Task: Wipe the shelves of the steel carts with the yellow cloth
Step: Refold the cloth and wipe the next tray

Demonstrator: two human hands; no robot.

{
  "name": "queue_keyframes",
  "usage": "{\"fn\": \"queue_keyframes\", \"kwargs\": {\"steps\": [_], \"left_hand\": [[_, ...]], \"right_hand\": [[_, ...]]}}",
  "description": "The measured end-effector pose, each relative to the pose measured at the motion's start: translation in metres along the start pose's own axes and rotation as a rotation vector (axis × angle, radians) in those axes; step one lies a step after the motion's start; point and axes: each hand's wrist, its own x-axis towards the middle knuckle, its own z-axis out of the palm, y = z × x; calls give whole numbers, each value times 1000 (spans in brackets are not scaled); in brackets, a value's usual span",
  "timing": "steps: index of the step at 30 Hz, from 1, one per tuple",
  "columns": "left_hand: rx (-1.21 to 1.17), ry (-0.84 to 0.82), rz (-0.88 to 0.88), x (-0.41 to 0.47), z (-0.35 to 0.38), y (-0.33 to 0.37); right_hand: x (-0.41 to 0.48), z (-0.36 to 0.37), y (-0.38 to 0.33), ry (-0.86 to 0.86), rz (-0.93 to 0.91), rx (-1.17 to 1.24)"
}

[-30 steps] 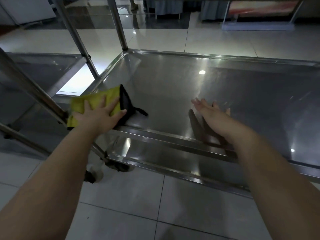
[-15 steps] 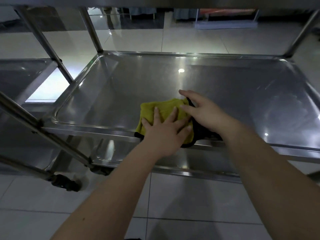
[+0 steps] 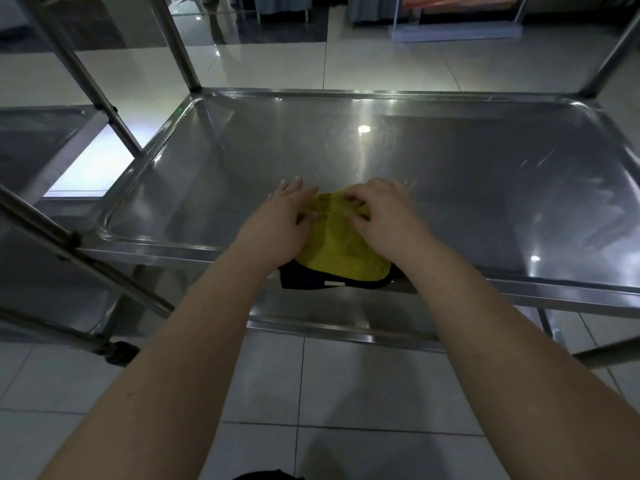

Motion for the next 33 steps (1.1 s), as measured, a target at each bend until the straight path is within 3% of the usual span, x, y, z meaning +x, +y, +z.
{"fn": "queue_keyframes", "kwargs": {"steps": [4, 9, 13, 17, 20, 26, 30, 33], "left_hand": [[-8, 73, -7, 5, 10, 1], [-92, 143, -106, 4, 6, -2], [-140, -21, -251, 4, -17, 15], [37, -154, -288, -10, -50, 39], [24, -133, -205, -43, -89, 54], [-114, -33, -172, -112, -189, 96], [-367, 50, -185, -137, -282, 139], [-484, 50, -153, -142, -361, 179]], "right_hand": [[4, 9, 6, 85, 63, -155], [6, 7, 12, -95, 319, -55], [0, -16, -16, -112, 372, 31], [-25, -46, -57, -110, 429, 107], [-40, -80, -81, -32, 443, 227], [-69, -172, -152, -51, 457, 339], [-79, -269, -221, -57, 445, 440], [-81, -351, -274, 48, 469, 578]]}}
